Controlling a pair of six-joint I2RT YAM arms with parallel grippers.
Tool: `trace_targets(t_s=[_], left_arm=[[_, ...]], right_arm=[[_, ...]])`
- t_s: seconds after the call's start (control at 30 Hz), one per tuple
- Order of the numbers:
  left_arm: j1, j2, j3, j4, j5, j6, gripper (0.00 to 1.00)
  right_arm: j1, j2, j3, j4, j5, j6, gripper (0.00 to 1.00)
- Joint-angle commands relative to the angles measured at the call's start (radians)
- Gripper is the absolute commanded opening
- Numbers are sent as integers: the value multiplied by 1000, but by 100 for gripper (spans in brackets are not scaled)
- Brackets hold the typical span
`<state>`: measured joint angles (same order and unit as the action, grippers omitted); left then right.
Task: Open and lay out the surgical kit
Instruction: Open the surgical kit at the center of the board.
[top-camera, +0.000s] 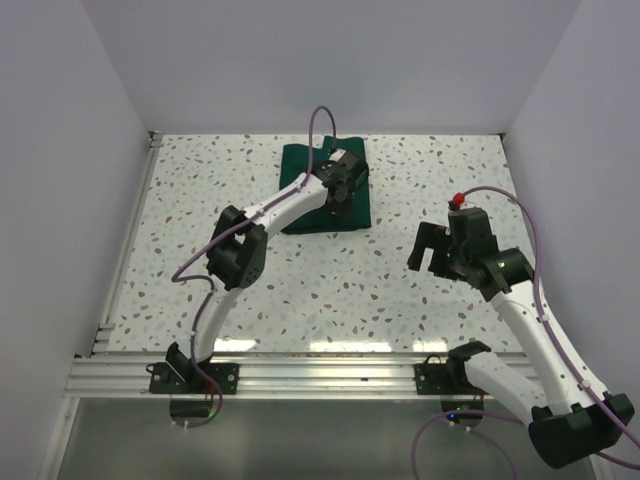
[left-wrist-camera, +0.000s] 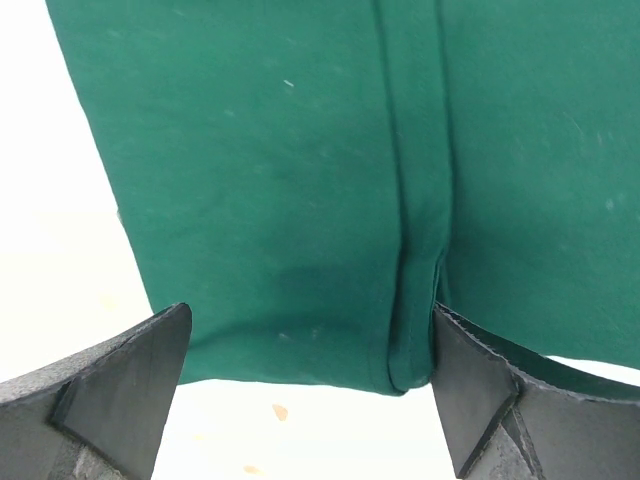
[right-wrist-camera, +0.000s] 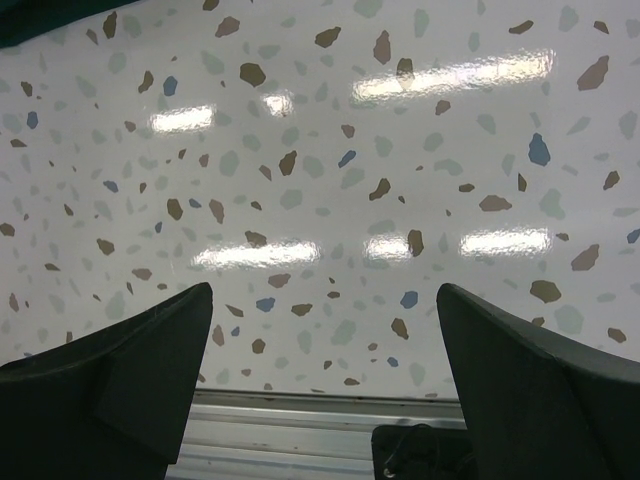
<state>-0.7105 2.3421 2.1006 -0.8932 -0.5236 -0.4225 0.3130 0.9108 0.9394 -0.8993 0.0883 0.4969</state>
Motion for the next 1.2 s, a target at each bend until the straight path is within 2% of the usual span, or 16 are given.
trace_targets(t_s=[0.0, 0.13, 0.17, 0.23, 0.27, 0.33, 0.37, 0.47, 0.57, 0.77, 1.0, 1.1, 1.17], left_arm=[[22, -52, -2, 16, -26, 22, 100], [20, -58, -53, 48, 20, 19, 98], [22, -55, -57, 51, 30, 13, 91], [22, -50, -59, 63, 71, 13, 83], [22, -49, -59, 68, 83, 16, 72], [22, -37, -53, 71, 109, 14, 56], [22, -30, -44, 65, 115, 11, 42], [22, -15, -27, 51, 125, 8, 13], [22, -17, -30, 51, 132, 8, 0], [22, -24, -16, 39, 149, 16, 0], [52, -125, -36, 68, 123, 24, 0], [162, -254, -111, 79, 132, -24, 0], [302, -337, -239, 140, 164, -59, 0]], right_arm=[[-2, 3, -7, 30, 21, -9, 99], [-2, 5, -2, 28, 21, -12, 99], [-2, 7, -1, 23, 22, -14, 99], [-2, 8, 4, 19, 25, -14, 99], [-2, 11, 6, 19, 25, -17, 99], [-3, 14, 9, 17, 27, -21, 99], [-2, 13, 9, 17, 28, -20, 99], [-3, 14, 7, 17, 27, -21, 99], [-2, 16, 6, 17, 30, -20, 99], [-2, 17, -8, 33, 25, -15, 99], [-2, 83, 7, 40, -10, -26, 99], [-2, 105, 13, 40, -19, -23, 98], [-2, 114, 22, 31, -19, -29, 98]])
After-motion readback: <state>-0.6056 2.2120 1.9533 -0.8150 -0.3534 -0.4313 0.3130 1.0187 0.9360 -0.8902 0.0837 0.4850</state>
